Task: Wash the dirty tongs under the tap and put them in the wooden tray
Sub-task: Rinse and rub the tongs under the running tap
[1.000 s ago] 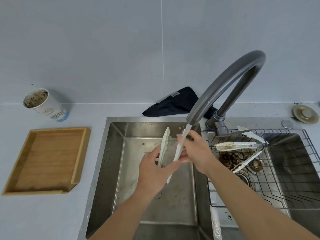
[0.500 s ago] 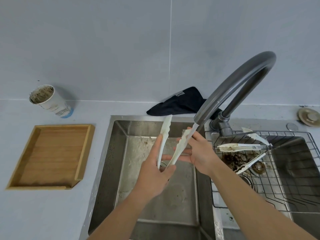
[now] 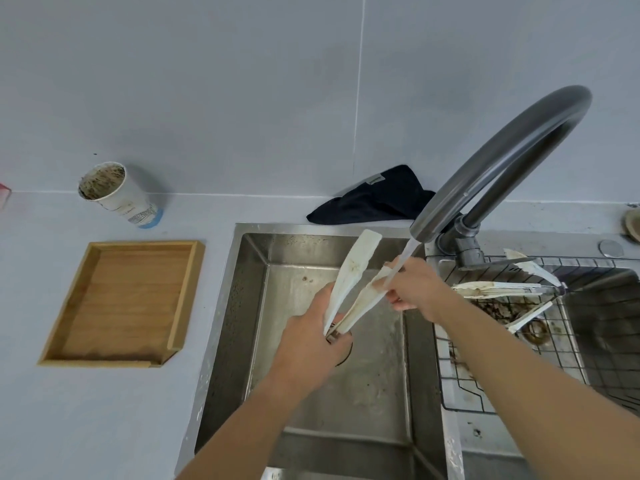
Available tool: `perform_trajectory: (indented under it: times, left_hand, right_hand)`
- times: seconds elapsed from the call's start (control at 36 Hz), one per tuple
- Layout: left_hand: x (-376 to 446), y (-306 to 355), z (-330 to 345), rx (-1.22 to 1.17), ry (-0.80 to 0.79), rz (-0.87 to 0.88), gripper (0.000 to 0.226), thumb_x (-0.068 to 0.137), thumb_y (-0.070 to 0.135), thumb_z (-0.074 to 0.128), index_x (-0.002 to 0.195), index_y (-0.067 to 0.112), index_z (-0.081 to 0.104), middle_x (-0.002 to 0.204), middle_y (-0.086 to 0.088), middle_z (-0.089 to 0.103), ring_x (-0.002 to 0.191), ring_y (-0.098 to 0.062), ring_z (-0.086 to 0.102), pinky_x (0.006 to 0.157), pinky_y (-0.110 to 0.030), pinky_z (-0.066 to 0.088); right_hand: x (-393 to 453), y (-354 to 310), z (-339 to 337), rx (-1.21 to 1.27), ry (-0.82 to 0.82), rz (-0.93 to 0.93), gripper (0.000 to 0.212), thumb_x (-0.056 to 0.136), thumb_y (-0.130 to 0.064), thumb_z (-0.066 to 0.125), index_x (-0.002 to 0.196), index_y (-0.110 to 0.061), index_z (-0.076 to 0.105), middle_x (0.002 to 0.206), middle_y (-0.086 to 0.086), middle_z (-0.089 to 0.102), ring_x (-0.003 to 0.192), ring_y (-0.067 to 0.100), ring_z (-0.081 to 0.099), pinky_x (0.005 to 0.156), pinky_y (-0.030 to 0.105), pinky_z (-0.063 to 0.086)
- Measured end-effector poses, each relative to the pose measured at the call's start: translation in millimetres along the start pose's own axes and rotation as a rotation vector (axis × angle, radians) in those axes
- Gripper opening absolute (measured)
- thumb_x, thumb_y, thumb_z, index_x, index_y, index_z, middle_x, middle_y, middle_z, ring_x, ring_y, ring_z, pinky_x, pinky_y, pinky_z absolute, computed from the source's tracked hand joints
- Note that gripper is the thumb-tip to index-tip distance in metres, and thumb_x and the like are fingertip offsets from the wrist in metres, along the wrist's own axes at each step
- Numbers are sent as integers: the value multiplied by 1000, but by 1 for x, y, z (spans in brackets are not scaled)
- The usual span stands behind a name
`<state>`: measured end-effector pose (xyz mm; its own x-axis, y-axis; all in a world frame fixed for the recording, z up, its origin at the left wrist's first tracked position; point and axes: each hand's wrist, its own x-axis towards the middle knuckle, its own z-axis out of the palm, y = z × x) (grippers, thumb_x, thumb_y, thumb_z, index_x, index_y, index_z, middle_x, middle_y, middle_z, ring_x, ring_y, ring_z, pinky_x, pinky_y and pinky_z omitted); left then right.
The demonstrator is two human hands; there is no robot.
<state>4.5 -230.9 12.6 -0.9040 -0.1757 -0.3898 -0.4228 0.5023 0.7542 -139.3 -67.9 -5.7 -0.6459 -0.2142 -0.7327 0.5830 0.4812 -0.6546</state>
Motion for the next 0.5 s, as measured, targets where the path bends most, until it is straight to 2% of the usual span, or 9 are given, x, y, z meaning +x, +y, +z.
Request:
perform_trajectory:
  times: [0.08, 0.17, 0.25, 0.33, 0.42, 0.5]
  left_hand:
    - [5, -5, -6, 11, -21, -18, 75, 86, 25, 76, 143, 51, 34, 102, 12, 69, 79, -8, 66, 59, -16, 49]
    - [11, -9, -12, 2, -34, -61, 72, 81, 23, 81, 142, 38, 44, 91, 7, 69, 79, -4, 64, 59, -12, 47]
    - [20, -8, -15, -4, 1, -74, 63, 79, 23, 83, 134, 32, 53, 88, 3, 71, 76, -11, 67, 60, -18, 53]
    - [28, -5, -16, 13, 37, -45, 60, 77, 23, 84, 130, 29, 56, 87, 5, 70, 75, -9, 67, 64, -21, 53]
    - [35, -5, -17, 1, 63, -33, 53, 76, 24, 86, 123, 26, 61, 87, 6, 70, 75, -11, 67, 66, -25, 55]
    - [42, -6, -15, -29, 72, -43, 41, 74, 26, 86, 111, 25, 67, 87, 3, 72, 78, -17, 70, 71, -31, 59]
  right_hand:
    - [7, -3, -13, -115, 18, -5, 19, 93, -5, 65, 103, 10, 62, 75, 16, 64, 57, 19, 56, 52, 26, 50]
    - [7, -5, -15, -140, 0, -24, 13, 95, -6, 60, 99, 6, 64, 79, 19, 67, 58, 20, 59, 56, 29, 54]
    - [5, -3, -12, -82, 22, -47, 11, 97, -4, 56, 99, 1, 65, 84, 20, 68, 61, 21, 63, 66, 35, 60]
    - [-2, 1, -10, 12, 44, -83, 17, 96, 2, 51, 99, -7, 65, 87, 18, 69, 65, 22, 64, 73, 38, 60]
    - [-11, 1, -14, 76, 93, -133, 20, 96, 3, 52, 105, -7, 66, 87, 16, 70, 69, 21, 65, 70, 36, 62]
    - [-20, -1, -21, 158, 151, -172, 19, 96, 2, 52, 105, -6, 67, 87, 17, 70, 66, 19, 65, 65, 33, 63]
